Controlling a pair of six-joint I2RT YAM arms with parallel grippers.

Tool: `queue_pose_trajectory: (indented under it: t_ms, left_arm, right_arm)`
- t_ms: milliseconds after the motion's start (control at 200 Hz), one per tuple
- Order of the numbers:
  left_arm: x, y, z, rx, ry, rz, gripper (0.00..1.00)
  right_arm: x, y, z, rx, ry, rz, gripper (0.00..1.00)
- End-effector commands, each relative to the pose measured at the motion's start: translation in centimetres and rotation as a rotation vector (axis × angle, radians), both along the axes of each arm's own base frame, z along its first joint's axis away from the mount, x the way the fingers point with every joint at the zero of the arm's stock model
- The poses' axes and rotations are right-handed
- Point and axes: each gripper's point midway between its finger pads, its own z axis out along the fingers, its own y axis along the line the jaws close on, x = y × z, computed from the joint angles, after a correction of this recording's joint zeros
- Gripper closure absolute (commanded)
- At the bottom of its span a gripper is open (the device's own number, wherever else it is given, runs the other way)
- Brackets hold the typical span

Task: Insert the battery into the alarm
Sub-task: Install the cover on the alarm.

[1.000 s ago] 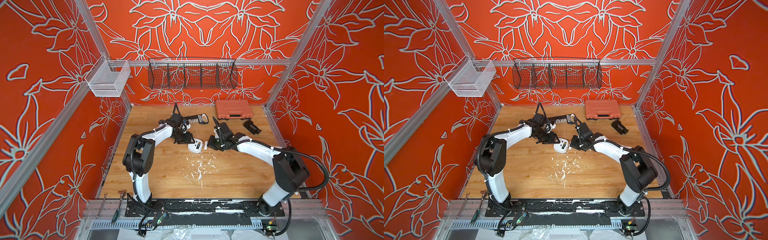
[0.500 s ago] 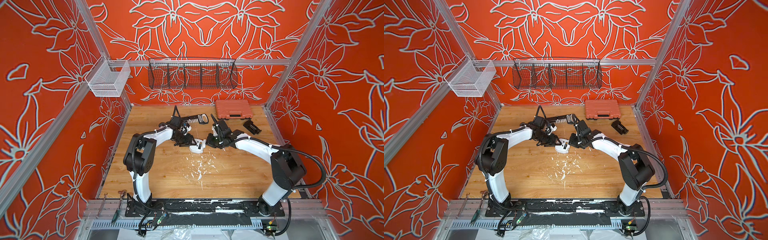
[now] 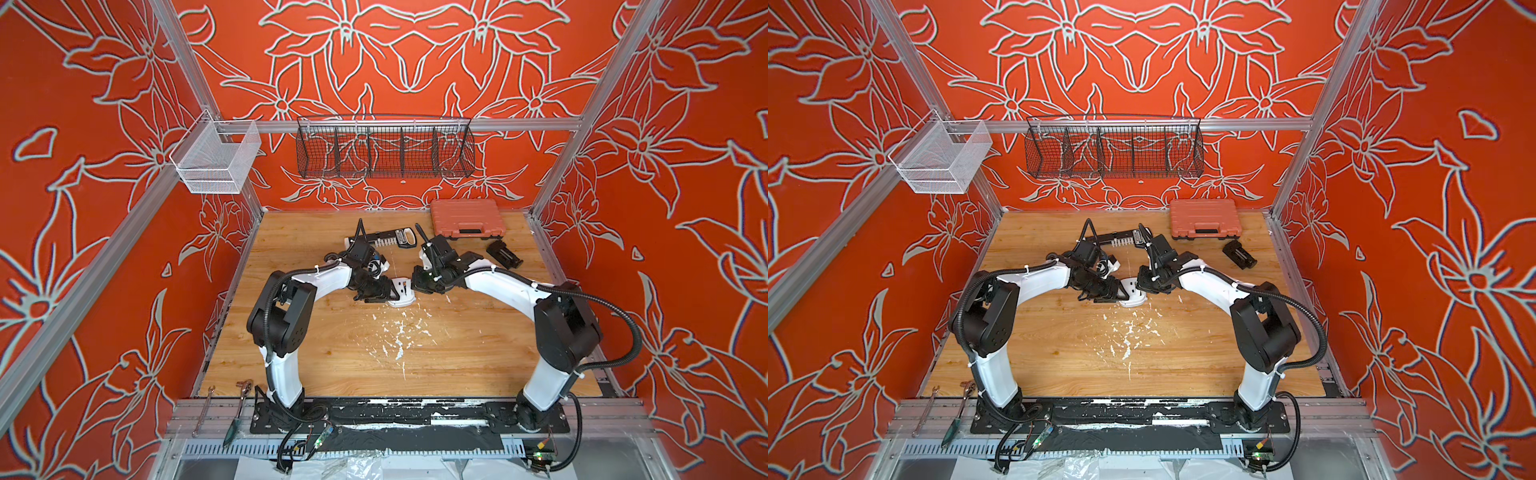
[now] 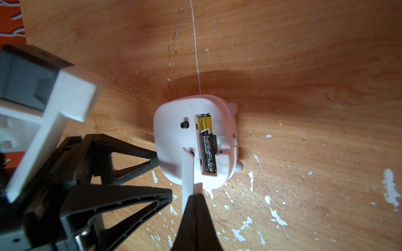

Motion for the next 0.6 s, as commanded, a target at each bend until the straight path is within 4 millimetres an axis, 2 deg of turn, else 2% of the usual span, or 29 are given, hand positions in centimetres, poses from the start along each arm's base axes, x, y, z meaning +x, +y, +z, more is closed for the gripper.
queue_pose_trajectory:
  t_ms: [0, 210, 595]
  left_arm:
    - [0.5, 1.0, 2.1, 0.044, -0.074, 0.032, 0.42]
    - [1.2, 2.3, 1.7, 0.135, -0.044, 0.098, 0.43]
    - [1.7, 2.7, -0.1, 0.177, 0.014, 0.144, 0.46]
  right_arm:
    - [0.2, -0.3, -0.5, -0.038, 0.023, 0.05, 1.0]
    - [1.0, -0.6, -1.1, -0.084, 0.03, 0.093, 1.0]
    - [1.8, 0.3, -2.3, -0.082, 0.049, 0.135, 1.0]
